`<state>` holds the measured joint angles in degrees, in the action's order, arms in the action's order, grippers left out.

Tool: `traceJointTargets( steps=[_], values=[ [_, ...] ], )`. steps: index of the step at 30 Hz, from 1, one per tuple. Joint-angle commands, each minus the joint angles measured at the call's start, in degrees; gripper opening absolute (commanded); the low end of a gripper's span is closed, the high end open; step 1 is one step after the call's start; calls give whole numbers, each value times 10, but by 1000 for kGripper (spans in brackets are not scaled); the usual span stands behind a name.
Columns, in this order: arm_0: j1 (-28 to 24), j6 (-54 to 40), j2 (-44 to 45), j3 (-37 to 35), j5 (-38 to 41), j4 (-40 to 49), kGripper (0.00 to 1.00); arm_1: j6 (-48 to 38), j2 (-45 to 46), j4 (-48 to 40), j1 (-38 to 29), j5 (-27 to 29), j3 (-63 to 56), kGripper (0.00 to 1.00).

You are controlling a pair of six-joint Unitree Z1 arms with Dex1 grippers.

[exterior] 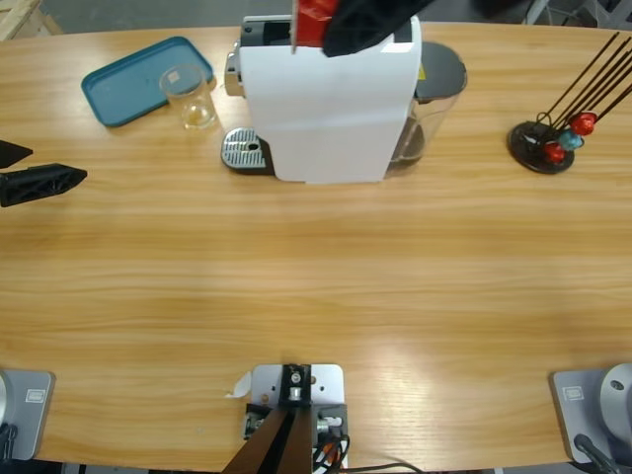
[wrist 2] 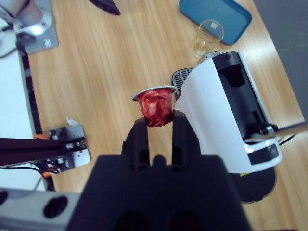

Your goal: Pour coffee

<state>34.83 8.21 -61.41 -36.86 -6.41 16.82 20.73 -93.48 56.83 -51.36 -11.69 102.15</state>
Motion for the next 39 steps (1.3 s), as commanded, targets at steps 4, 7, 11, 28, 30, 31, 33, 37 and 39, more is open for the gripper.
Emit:
traceJointTargets(
  steps=[4, 7, 11, 28, 30, 31, 33, 37, 39],
  values=[
    [3, -7, 10, 22, 6, -6, 936, 78, -117, 51, -9, 45, 88, 0],
    [3, -7, 10, 22, 6, -6, 936, 93, -134, 50, -9, 73, 103, 0],
    [3, -7, 10, 23, 6, -6, 936, 101, -156, 48, -9, 101, 133, 0],
    [3, -7, 12, 23, 6, -7, 936, 115, -236, 45, 6, 135, 229, 0],
    [3, -7, 12, 23, 6, -8, 936, 115, -235, 45, 17, 135, 230, 0],
    [3, -7, 12, 24, 6, -8, 936, 115, -234, 45, 22, 135, 230, 0],
    [3, -7, 11, 24, 6, -8, 936, 118, -233, 45, 29, 133, 230, 0],
    [3, -7, 11, 24, 6, -9, 936, 120, -235, 45, 37, 129, 227, 0],
    [3, -7, 11, 24, 6, -9, 936, 121, -237, 44, 37, 127, 227, 0]
  ],
)
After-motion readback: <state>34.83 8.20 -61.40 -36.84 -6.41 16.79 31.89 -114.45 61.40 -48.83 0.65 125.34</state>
